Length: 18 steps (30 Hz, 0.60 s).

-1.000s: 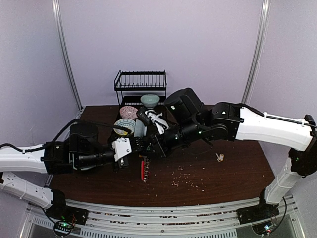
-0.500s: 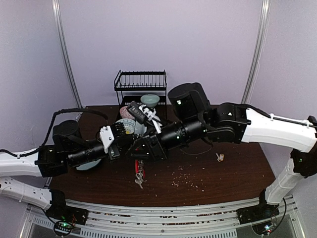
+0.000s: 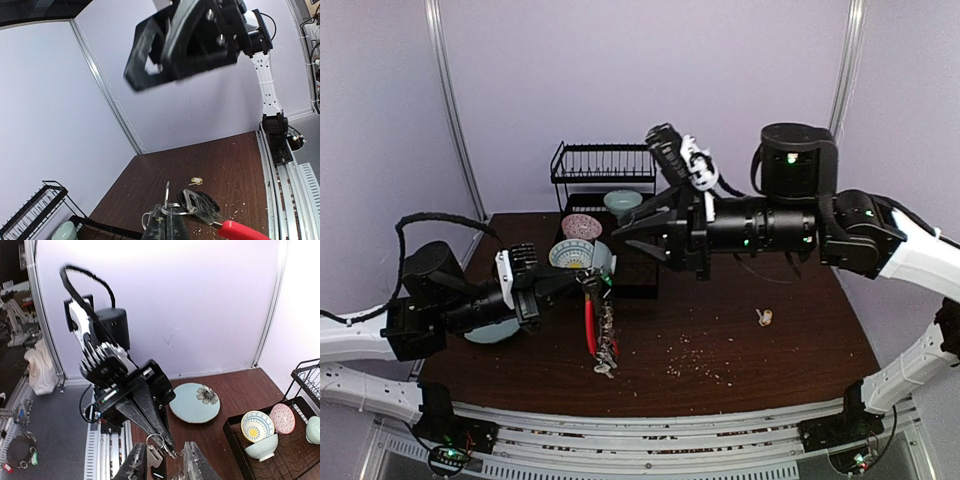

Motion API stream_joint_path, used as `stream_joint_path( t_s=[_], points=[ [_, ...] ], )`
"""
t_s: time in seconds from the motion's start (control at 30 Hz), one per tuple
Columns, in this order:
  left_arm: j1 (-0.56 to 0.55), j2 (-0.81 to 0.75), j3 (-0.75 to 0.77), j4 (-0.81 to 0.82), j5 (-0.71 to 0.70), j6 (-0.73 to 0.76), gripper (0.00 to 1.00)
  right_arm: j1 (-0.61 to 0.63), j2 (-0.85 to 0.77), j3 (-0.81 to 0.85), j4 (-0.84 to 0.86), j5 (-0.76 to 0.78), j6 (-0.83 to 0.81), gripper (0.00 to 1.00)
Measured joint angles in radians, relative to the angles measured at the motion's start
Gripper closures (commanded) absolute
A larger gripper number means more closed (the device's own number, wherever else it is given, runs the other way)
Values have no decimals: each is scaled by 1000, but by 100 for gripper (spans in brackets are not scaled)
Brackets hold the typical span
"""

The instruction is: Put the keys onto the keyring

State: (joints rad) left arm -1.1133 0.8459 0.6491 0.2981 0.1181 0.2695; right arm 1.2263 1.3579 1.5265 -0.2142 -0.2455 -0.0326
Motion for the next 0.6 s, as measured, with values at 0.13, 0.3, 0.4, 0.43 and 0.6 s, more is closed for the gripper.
stream_joint_path(
  t_s=[0.13,0.3,0.4,0.43,0.6],
  points=[
    [0,14,3,1,36,-16,100,0,100,15,-40,5,-106,70],
    [0,30,15,1,64,-30,100,0,134,37,-98,6,-196,85],
    [0,30,15,1,71,-34,100,0,134,49,-108,14,-225,86],
    [0,30,15,1,73,-34,100,0,134,51,-113,20,-232,85],
    [0,31,15,1,73,-34,100,0,134,51,-126,26,-252,78]
  ],
)
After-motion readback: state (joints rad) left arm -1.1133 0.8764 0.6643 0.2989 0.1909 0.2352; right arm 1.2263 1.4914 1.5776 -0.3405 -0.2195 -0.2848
